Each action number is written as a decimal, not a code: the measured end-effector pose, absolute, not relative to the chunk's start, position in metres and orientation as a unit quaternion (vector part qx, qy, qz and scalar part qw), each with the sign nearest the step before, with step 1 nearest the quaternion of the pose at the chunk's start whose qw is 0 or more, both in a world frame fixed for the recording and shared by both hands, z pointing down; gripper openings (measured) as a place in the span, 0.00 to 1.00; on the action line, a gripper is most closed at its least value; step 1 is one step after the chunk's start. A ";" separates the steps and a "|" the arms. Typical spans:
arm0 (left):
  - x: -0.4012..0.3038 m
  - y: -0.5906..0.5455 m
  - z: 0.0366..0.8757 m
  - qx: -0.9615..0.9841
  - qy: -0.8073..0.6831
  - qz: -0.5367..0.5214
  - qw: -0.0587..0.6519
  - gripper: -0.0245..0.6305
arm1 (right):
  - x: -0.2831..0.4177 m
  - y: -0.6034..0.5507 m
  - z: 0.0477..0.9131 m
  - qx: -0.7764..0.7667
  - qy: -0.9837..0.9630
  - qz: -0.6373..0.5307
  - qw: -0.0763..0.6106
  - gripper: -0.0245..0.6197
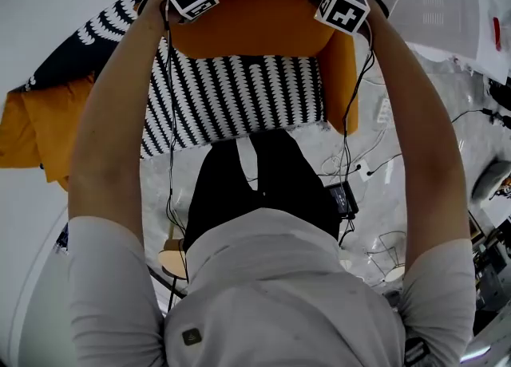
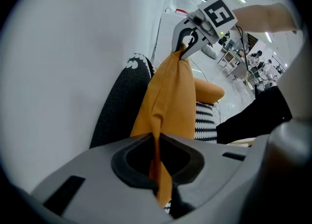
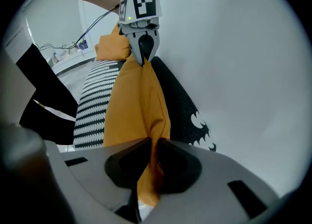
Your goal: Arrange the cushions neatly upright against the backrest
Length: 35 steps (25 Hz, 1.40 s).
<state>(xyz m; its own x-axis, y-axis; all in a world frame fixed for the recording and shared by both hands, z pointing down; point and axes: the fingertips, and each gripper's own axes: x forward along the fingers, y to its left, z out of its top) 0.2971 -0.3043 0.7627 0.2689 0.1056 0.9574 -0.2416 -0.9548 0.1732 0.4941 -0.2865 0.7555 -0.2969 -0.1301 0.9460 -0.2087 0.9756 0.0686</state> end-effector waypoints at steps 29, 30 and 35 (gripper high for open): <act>0.281 -0.300 0.730 0.831 -0.112 0.541 0.064 0.28 | 0.466 -0.279 0.708 0.254 -0.809 0.025 0.530 0.31; 0.280 -0.297 0.722 0.836 -0.117 0.532 0.065 0.28 | 0.461 -0.276 0.702 0.262 -0.809 0.027 0.525 0.31; 0.265 -0.279 0.675 0.861 -0.137 0.485 0.073 0.28 | 0.436 -0.254 0.667 0.290 -0.812 0.033 0.504 0.31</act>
